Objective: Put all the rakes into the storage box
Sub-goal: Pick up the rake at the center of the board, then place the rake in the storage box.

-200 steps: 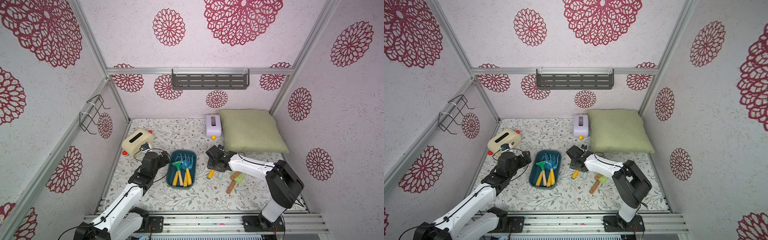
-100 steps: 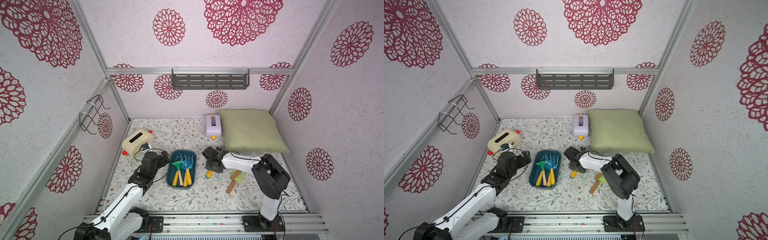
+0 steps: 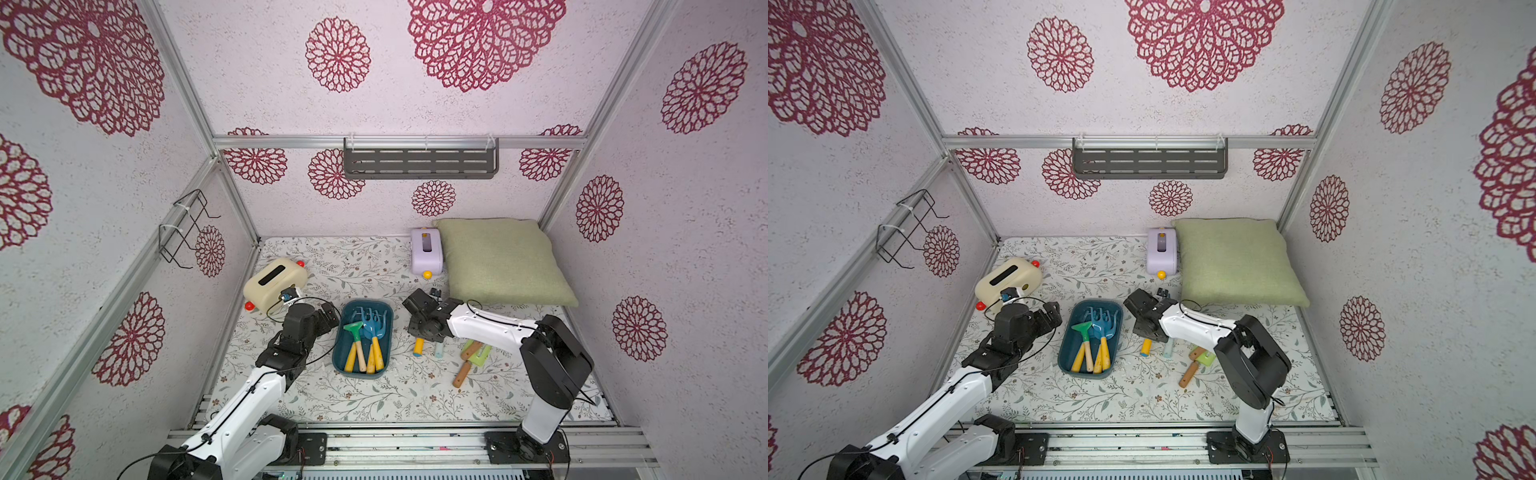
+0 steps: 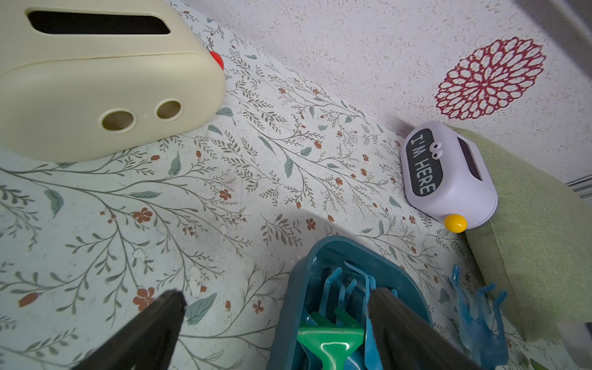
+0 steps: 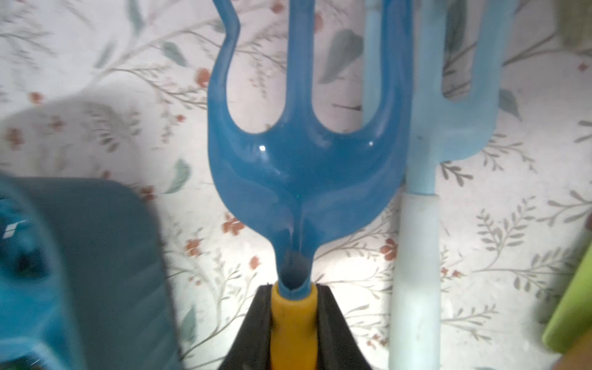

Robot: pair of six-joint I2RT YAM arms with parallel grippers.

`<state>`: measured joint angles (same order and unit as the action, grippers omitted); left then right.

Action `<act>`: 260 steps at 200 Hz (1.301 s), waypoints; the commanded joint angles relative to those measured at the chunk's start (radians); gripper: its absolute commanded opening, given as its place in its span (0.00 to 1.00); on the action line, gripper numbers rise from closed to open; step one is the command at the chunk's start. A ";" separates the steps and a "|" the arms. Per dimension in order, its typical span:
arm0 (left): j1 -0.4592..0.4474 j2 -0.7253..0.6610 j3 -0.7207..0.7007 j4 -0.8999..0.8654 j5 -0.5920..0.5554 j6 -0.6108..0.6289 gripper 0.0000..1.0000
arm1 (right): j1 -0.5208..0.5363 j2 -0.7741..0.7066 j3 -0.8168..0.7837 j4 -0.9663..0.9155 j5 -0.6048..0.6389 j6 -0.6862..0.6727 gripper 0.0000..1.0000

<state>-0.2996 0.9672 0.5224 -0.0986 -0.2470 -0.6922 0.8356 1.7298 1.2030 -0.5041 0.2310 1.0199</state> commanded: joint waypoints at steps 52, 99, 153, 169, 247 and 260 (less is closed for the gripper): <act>0.027 -0.067 -0.030 -0.003 -0.037 -0.006 0.97 | 0.140 -0.072 0.100 0.143 -0.169 0.001 0.00; 0.031 -0.073 -0.032 -0.004 -0.031 -0.007 0.97 | 0.189 0.004 0.090 0.237 -0.268 0.046 0.00; 0.033 -0.076 -0.033 -0.003 -0.021 -0.008 0.97 | 0.195 0.058 0.071 0.272 -0.267 0.073 0.01; 0.033 -0.076 -0.033 -0.003 -0.018 -0.009 0.97 | 0.195 0.083 0.071 0.284 -0.289 0.083 0.01; 0.034 -0.081 -0.035 -0.001 -0.010 -0.009 0.97 | 0.190 0.079 0.052 0.224 -0.196 0.114 0.36; 0.034 -0.081 -0.035 0.000 -0.008 -0.009 0.97 | 0.188 0.077 0.052 0.225 -0.197 0.107 0.43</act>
<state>-0.2745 0.8959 0.5018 -0.1020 -0.2668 -0.7010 1.0302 1.8286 1.2491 -0.2443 -0.0158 1.1244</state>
